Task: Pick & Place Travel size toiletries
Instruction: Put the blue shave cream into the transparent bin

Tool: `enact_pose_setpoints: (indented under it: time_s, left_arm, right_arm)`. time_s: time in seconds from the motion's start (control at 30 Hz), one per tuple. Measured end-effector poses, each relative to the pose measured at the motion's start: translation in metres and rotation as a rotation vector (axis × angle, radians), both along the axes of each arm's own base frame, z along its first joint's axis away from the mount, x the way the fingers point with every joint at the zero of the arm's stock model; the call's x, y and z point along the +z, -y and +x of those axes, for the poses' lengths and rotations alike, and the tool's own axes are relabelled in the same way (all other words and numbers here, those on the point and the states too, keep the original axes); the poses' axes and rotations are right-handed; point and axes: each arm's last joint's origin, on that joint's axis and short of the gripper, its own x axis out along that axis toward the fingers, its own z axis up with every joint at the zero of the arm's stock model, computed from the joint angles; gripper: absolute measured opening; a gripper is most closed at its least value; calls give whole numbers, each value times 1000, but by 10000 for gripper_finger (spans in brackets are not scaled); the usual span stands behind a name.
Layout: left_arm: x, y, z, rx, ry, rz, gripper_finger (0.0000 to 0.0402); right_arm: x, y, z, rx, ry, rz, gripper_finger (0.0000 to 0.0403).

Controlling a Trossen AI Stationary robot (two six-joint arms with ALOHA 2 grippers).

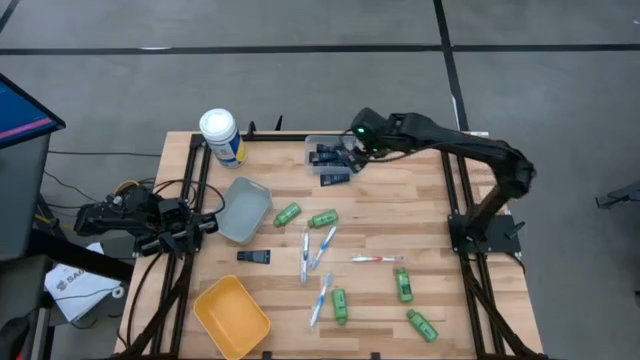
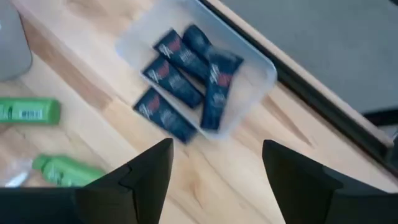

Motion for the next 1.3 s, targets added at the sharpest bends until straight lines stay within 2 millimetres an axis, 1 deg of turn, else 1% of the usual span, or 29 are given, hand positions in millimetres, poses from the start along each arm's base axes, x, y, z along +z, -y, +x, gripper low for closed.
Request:
enact_pose_setpoints:
  time_s: [0.07, 0.13, 0.27, 0.33, 0.4, 0.5, 0.67, 0.73, 0.87, 0.93, 1.03, 1.2, 1.3]
  left_arm:
    - [0, 0, 0, 0, 0, 0, 92]
    - [0, 0, 0, 0, 0, 0, 92]
    - [0, 0, 0, 0, 0, 0, 92]
    - [0, 0, 0, 0, 0, 0, 92]
    - [0, 0, 0, 0, 0, 0, 92]
    - [0, 0, 0, 0, 0, 0, 92]
    - [0, 0, 0, 0, 0, 0, 92]
    - [0, 0, 0, 0, 0, 0, 92]
    - [0, 0, 0, 0, 0, 0, 92]
    - [0, 0, 0, 0, 0, 0, 92]
    - [0, 0, 0, 0, 0, 0, 92]
    - [0, 0, 0, 0, 0, 0, 92]
    - [0, 0, 0, 0, 1, 0, 92]
  right_arm:
    - [-2, -11, -14, 59, -20, -20, 250]
    - [-12, -23, -22, 176, -19, -59, 255]
    - [-44, -41, -33, 422, 83, -74, 254]
    - [-62, -43, -39, 466, 116, -89, 250]
    - [-82, -43, -41, 511, 103, -115, 245]
    - [-102, -41, -35, 576, 89, -158, 241]
    - [-126, -34, -13, 670, 16, -184, 240]
    - [-130, -30, -3, 687, 3, -193, 240]
    - [-138, -21, 12, 716, -39, -193, 240]
    - [-138, -16, 21, 718, -36, -203, 240]
    - [-143, -12, 30, 718, -59, -187, 240]
    - [-157, -10, 39, 730, -113, -142, 240]
    - [-168, -10, 39, 717, -159, -123, 240]
